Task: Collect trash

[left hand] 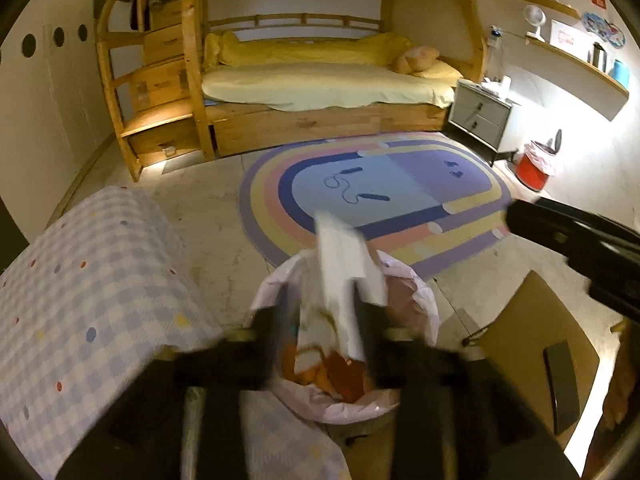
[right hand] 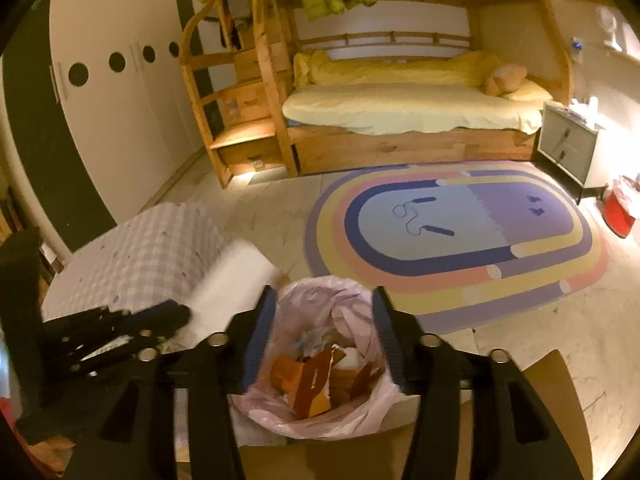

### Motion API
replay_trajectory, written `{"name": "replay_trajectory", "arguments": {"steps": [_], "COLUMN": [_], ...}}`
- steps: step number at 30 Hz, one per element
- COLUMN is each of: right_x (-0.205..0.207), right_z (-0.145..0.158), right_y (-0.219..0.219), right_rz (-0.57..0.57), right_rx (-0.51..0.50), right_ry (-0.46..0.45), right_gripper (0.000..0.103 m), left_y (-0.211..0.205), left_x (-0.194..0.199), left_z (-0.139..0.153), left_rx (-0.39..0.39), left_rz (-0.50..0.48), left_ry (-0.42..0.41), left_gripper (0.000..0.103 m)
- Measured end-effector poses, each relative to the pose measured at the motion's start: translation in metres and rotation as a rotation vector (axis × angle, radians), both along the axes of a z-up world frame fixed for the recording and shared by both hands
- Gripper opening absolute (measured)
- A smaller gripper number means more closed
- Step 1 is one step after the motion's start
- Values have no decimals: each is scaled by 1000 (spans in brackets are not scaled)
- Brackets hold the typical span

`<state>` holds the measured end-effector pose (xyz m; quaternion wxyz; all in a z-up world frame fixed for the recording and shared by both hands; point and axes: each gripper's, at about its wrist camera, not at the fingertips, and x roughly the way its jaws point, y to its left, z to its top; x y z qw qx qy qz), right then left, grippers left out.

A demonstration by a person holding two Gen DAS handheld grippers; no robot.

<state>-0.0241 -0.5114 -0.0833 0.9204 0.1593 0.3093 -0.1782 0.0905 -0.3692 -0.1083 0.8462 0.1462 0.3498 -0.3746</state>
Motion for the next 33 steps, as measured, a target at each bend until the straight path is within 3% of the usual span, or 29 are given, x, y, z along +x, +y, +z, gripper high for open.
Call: {"name": "replay_trajectory", "arguments": {"steps": [5,10,13,18,24,33], "right_x": [-12,-22,-27,-32,-42,-58], "right_z": [13,27,39,61,88,106], "right_y": [13,40,69,120,185,243], "right_rz": [28,85,137,244,370,440], "right_rx": [28,60,64,58,-29,-129], "right_ry": [-20,-19,-9,8,5,33], "right_gripper": [58,87,89,92,94,95], "left_y": [30,84,121,189,258,340], "left_x": [-1,-11,-21,-38,-59,-97], "left_z": [16,43,59,80,96,101], "left_rx": [-12,-16,-6,19,69,123], "left_rz": [68,157,225,360,533,710], "left_ry": [1,-31,-43,-25,-17,-4], "left_gripper": [61,83,95,96,96,96]}}
